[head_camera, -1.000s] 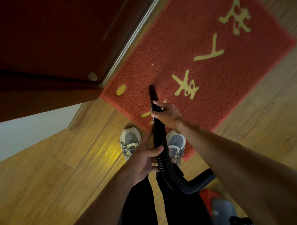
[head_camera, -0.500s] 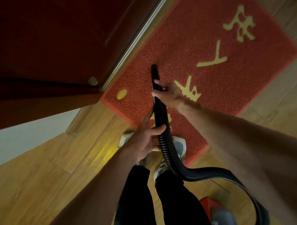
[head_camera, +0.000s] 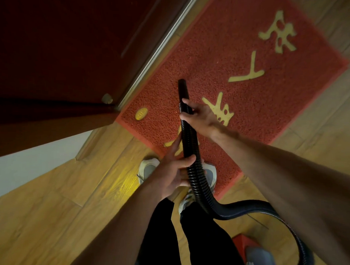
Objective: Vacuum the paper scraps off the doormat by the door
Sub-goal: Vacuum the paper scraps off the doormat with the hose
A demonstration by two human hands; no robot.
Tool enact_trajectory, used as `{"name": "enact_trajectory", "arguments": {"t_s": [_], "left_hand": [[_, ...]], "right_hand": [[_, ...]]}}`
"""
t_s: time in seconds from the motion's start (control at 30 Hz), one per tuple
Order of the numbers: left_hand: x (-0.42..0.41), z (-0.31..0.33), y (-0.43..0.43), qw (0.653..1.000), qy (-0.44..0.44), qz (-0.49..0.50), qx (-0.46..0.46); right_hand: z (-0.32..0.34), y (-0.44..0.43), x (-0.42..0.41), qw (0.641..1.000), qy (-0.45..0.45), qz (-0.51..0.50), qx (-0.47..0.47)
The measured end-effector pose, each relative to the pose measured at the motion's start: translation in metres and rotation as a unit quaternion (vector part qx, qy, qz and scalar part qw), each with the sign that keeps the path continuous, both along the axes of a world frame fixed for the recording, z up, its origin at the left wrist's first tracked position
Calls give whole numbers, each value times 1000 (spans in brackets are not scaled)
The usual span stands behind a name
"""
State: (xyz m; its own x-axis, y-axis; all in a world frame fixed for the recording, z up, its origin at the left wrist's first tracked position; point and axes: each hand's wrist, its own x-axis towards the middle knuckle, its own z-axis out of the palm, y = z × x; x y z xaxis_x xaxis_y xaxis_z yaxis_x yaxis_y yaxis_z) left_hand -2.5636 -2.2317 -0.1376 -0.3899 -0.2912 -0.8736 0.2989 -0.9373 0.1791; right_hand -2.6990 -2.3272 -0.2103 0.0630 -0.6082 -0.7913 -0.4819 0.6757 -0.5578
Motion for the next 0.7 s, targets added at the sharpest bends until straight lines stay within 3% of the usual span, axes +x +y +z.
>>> {"name": "enact_trajectory", "arguments": {"t_s": [0.4, 0.57, 0.7], "left_hand": [[-1, 6, 18, 1000, 5, 11, 11], [-15, -5, 21, 994, -70, -87, -17], [-36, -17, 11, 979, -114, -157, -66]], "right_hand": [[4, 9, -5, 995, -77, 20, 54], [7, 22, -34, 993, -87, -47, 70], [3, 21, -65, 993, -108, -26, 39]]}}
